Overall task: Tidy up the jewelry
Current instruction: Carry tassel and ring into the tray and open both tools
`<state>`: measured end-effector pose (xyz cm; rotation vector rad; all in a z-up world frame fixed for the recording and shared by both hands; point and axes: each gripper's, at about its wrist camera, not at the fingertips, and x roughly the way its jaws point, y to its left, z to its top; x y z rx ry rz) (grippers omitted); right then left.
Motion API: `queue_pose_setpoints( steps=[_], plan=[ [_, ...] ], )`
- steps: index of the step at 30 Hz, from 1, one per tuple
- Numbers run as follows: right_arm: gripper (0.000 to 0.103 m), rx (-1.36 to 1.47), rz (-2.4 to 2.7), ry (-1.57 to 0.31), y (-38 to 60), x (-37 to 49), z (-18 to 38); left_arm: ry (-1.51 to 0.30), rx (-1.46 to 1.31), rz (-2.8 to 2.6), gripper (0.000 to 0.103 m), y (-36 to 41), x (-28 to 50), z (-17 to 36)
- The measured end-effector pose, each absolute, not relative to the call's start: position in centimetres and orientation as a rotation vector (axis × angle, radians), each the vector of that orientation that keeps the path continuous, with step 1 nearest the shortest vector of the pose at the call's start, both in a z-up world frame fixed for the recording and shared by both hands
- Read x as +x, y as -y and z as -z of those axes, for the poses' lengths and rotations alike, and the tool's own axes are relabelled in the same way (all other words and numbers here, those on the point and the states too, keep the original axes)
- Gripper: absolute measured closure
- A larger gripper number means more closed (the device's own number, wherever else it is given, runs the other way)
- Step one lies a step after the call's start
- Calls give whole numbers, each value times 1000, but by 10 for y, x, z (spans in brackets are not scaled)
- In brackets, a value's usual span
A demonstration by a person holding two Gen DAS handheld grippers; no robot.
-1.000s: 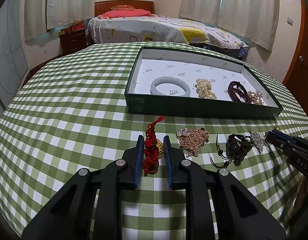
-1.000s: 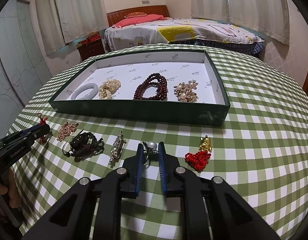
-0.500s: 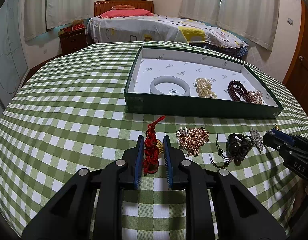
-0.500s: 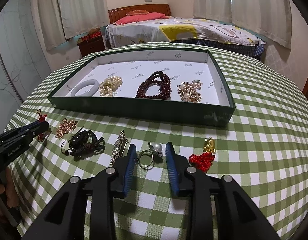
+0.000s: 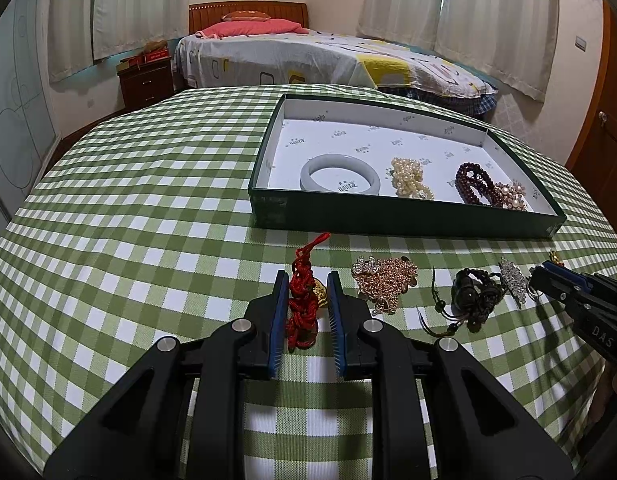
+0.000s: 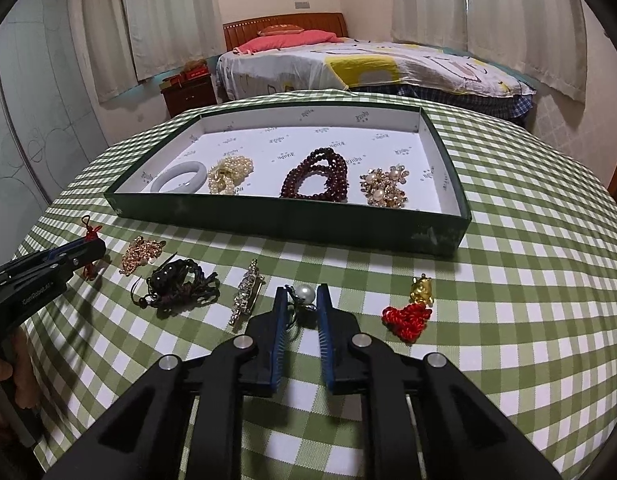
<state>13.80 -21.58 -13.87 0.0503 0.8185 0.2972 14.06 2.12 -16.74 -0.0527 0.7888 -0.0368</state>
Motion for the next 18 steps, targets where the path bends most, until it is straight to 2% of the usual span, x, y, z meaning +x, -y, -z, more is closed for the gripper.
queue_pose_setpoints(
  steps=[18],
  plan=[
    [87, 50, -292, -762, 221, 130, 117, -721, -53, 64, 84, -14, 137, 137]
  ],
)
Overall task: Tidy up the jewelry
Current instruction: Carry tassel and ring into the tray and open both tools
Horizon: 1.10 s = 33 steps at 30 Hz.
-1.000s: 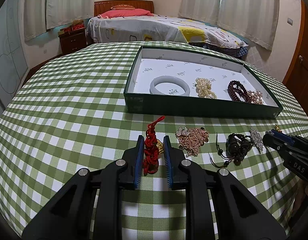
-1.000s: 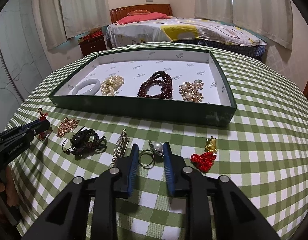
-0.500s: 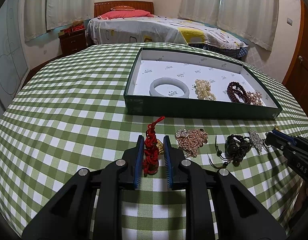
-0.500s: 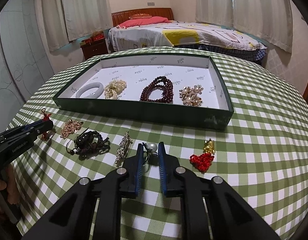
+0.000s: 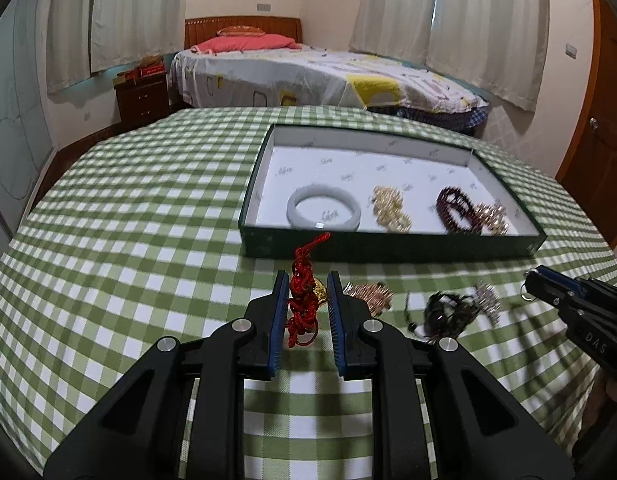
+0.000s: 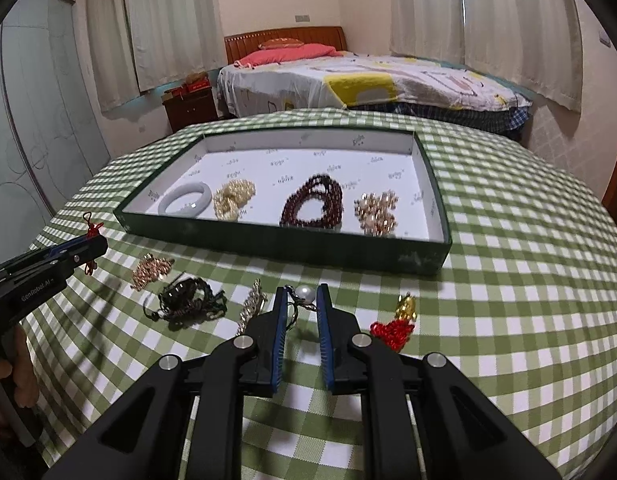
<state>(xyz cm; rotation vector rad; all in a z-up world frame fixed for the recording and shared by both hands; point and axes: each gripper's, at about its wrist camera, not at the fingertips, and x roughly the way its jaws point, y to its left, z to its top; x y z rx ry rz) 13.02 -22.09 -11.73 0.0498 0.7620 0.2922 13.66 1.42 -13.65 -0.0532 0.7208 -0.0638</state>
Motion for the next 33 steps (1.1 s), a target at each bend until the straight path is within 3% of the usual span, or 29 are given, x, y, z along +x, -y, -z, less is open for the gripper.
queue_pose_setpoints(
  steps=[21, 27, 33],
  plan=[
    [87, 72, -275, -575, 235, 181, 44, -532, -17, 156, 84, 24, 198, 55],
    [87, 65, -265, -552, 238, 217, 39, -521, 7, 148, 84, 31, 240, 54],
    [87, 62, -250, -607, 242, 259, 63, -613, 35, 137, 84, 36, 295, 86]
  ],
)
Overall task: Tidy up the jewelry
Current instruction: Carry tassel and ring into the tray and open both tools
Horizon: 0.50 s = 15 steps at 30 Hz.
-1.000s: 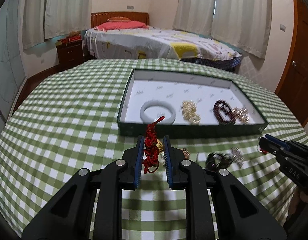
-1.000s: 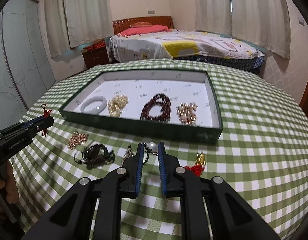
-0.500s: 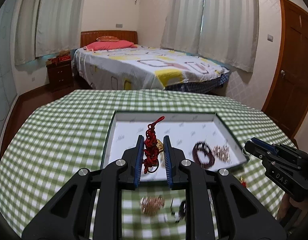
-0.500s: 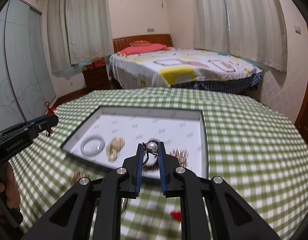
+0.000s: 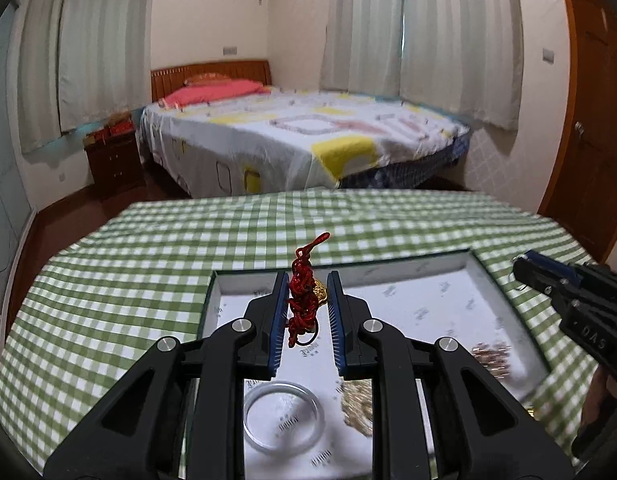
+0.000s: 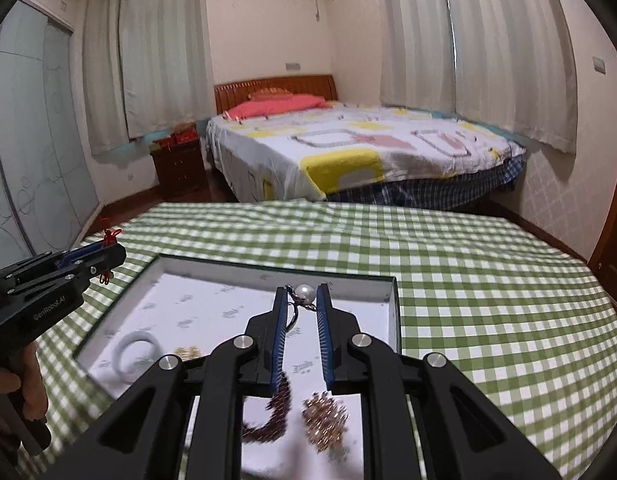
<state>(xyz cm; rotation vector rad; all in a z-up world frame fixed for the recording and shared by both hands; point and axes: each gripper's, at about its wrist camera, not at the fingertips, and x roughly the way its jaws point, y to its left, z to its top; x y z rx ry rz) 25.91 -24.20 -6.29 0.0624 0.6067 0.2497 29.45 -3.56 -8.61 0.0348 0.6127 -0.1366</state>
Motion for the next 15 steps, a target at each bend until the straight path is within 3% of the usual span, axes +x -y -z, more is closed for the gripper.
queue_pose_setpoints(
  steps=[15],
  plan=[
    [87, 44, -233, -836, 245, 313, 126, -867, 25, 111, 83, 23, 354, 151]
  ],
)
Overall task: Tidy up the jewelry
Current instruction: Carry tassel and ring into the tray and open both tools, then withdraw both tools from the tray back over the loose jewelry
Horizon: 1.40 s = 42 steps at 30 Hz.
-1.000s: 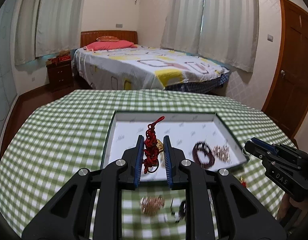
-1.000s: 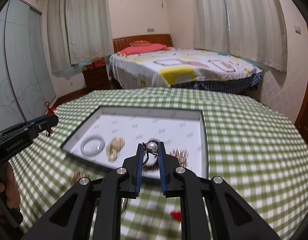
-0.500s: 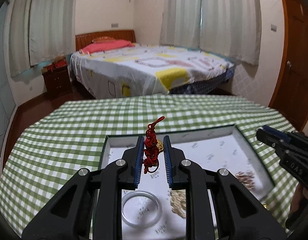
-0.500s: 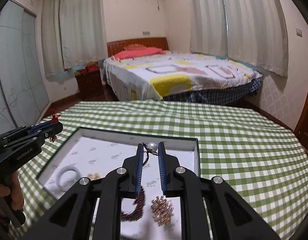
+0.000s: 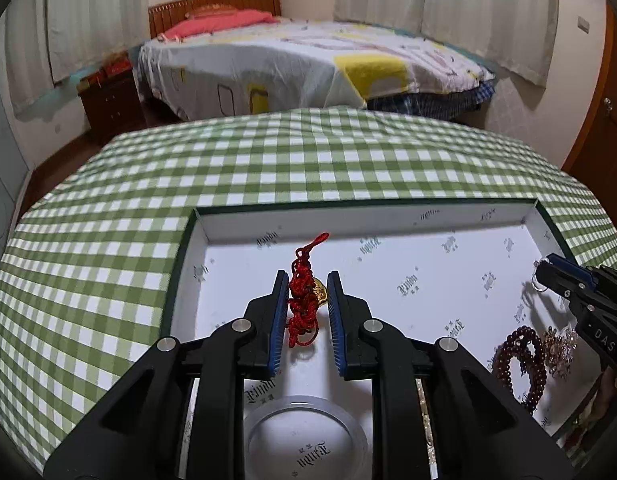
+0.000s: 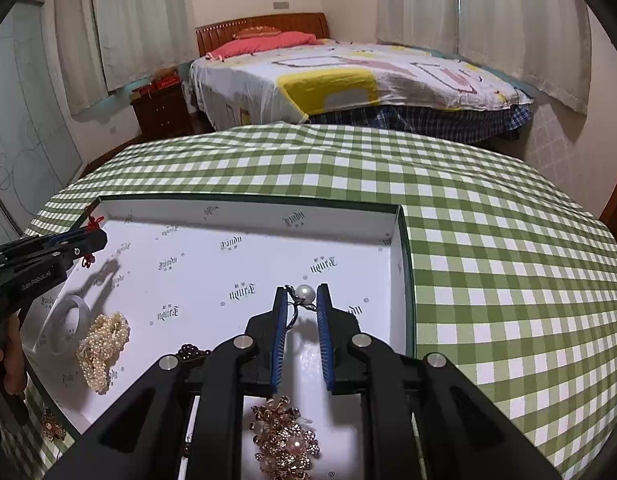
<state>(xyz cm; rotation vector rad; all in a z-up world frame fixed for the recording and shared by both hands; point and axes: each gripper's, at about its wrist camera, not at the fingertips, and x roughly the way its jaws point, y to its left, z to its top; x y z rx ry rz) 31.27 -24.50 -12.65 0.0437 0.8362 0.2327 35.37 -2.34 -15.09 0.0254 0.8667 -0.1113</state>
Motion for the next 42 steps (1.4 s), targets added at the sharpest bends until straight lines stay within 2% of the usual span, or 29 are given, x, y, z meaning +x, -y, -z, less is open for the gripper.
queue_pose_setpoints(
  steps=[8, 9, 10, 13, 18, 20, 23, 31, 42],
  plan=[
    [87, 45, -227, -866, 245, 312, 129, -893, 11, 93, 80, 21, 355, 153],
    [86, 45, -227, -867, 246, 311, 129, -892, 14, 92, 77, 21, 356, 152],
    [85, 45, -226, -865, 246, 311, 129, -885, 14, 91, 70, 21, 356, 151],
    [77, 53, -224, -863, 247, 311, 128, -870, 10, 85, 55, 20, 355, 148],
    [69, 57, -219, -847, 248, 309, 126, -851, 1, 85, 52, 18, 350, 145],
    [66, 58, -213, -833, 248, 306, 124, -838, -4, 85, 43, 17, 347, 143],
    [59, 58, -208, -808, 248, 299, 119, -812, -8, 80, 39, 16, 342, 138],
    [52, 61, -198, -752, 248, 283, 102, -725, -21, 79, 33, 11, 316, 114],
    [50, 77, -171, -703, 256, 241, 90, -625, 0, 83, 33, 5, 252, 87]
  ],
)
